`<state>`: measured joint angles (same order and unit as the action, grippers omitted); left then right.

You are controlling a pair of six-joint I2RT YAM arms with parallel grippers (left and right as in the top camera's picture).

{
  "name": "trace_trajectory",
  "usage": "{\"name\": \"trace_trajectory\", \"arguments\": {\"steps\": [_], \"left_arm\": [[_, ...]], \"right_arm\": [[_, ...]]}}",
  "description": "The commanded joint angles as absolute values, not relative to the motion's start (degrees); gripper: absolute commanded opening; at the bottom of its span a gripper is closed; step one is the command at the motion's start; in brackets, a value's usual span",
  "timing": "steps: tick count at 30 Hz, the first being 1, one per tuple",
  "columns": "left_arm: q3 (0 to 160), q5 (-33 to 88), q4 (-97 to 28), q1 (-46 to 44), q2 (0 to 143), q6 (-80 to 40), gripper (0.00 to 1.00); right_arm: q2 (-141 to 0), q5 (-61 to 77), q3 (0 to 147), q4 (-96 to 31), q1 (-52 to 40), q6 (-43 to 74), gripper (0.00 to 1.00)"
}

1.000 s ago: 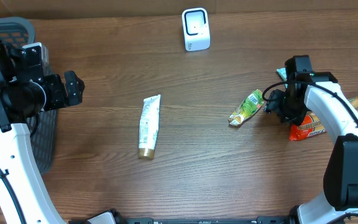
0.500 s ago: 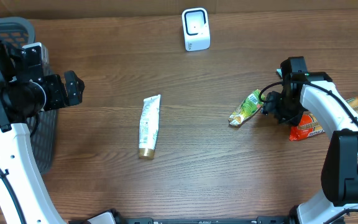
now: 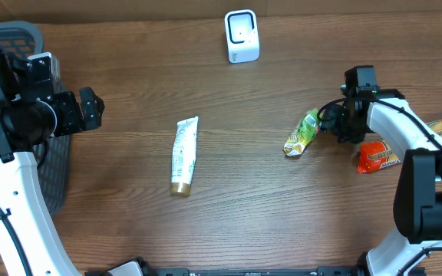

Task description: Scan the item barcode

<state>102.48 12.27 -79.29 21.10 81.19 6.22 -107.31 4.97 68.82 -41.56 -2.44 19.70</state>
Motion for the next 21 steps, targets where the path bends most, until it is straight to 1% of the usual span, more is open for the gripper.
{"name": "trace_trajectory", "arguments": {"steps": [1,7,10,12,18,19,21], "left_arm": [[103.28,13.13,-79.26,21.26,81.32,7.07,1.0],[103.28,13.13,-79.26,21.26,81.32,7.07,0.99],[103.28,13.13,-79.26,21.26,81.32,7.07,0.99],[103.28,13.13,-79.26,21.26,81.32,7.07,1.0],[103.28,13.13,-79.26,21.26,81.32,7.07,1.0],[103.28,13.13,-79.26,21.26,81.32,7.07,1.0],[103.28,13.13,-79.26,21.26,81.32,7.07,0.99]], "right_arm": [[-107.72,11.53,68.99,-38.68,-2.68,15.88,0.61],[-107.72,19.55,72.31,-36.77,-3.64,9.13,0.61],[-107.72,20.64,73.76,-37.8,-5.54,6.26,0.62],[-107.7,20.71,75.33,-40.84,-6.28,5.93,0.66],[-106.87,20.67,81.49,-52.49,-5.06,7.53,0.66],[-106.76,20.64,82.15,-54.11,-4.75,7.44,0.67],[-106.74,18.94,82.24,-56.73,-4.51,7.44,0.73]]}}
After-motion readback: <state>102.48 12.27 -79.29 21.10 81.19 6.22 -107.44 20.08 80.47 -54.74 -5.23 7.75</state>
